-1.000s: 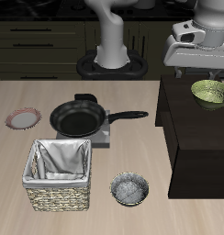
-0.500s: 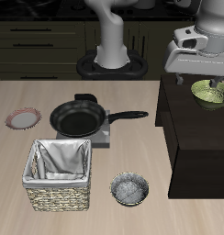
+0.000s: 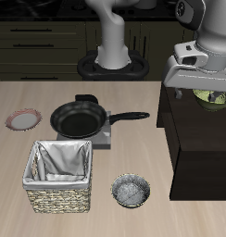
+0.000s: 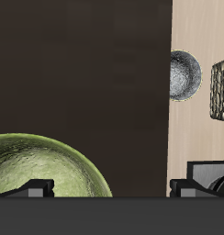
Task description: Place the green bowl in the basket
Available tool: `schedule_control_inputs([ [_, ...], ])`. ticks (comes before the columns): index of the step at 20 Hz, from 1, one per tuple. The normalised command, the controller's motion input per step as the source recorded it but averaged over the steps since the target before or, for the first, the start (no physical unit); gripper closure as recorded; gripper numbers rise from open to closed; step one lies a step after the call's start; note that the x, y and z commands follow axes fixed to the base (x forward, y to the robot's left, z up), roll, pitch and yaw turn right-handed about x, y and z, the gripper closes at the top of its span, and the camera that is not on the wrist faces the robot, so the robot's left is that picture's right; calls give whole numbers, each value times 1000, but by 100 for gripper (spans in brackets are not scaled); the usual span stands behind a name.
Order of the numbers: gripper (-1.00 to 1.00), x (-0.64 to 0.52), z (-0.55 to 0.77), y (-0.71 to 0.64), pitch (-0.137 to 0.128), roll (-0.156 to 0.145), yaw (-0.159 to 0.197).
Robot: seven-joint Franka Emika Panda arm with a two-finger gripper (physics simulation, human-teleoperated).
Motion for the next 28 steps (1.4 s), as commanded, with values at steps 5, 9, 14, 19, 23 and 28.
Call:
schedule_control_inputs([
  [5,-100,-100,-461,-23,96,19,-13],
  [9,100,-329,-383,70,34,79,69],
  [14,100,-279,-155,72,28,67,42],
  [19,100,2,96,-53,-1,17,-9],
  [23,100,-99,75,-173,-10,1,-13],
  [28,100,-91,125,-144,-43,11,6],
])
